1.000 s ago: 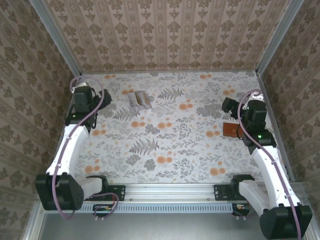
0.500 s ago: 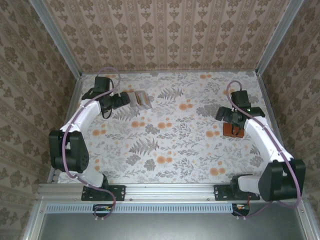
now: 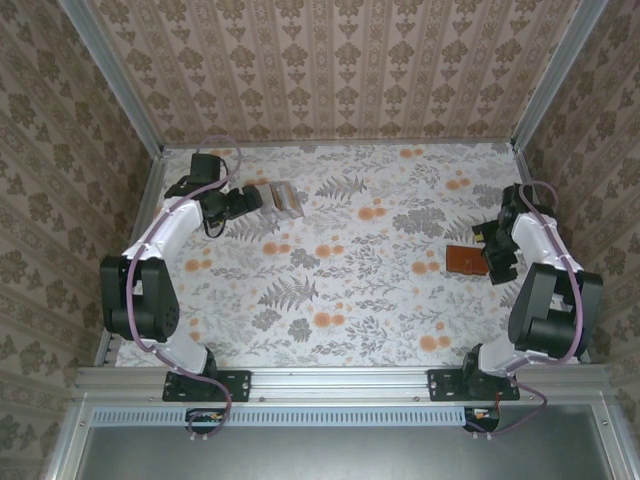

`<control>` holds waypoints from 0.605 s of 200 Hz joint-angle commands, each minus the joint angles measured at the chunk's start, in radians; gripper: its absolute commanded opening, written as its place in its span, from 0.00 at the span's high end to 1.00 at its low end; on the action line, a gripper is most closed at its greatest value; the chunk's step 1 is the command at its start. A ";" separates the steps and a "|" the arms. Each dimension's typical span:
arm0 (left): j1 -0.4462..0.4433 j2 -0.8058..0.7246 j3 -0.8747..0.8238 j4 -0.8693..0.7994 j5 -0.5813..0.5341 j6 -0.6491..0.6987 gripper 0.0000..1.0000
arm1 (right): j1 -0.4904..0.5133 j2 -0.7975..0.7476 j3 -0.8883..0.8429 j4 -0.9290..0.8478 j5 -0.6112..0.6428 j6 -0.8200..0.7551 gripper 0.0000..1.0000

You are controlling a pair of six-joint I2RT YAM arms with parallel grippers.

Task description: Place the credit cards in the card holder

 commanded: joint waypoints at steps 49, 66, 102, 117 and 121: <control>-0.024 -0.043 -0.037 0.001 -0.013 -0.014 0.08 | -0.008 0.201 0.075 0.005 -0.063 0.303 0.00; -0.023 -0.051 -0.052 0.004 -0.017 -0.011 0.08 | -0.007 0.206 0.053 0.005 -0.022 0.314 0.00; -0.023 -0.052 -0.067 0.000 -0.007 -0.021 0.08 | -0.006 0.268 0.052 0.039 -0.055 0.229 0.06; -0.015 -0.049 -0.066 -0.006 0.000 -0.031 0.08 | 0.006 0.278 0.047 0.071 -0.091 0.191 0.12; -0.012 -0.049 -0.066 -0.005 0.003 -0.036 0.08 | 0.011 0.279 0.045 0.080 -0.099 0.179 0.13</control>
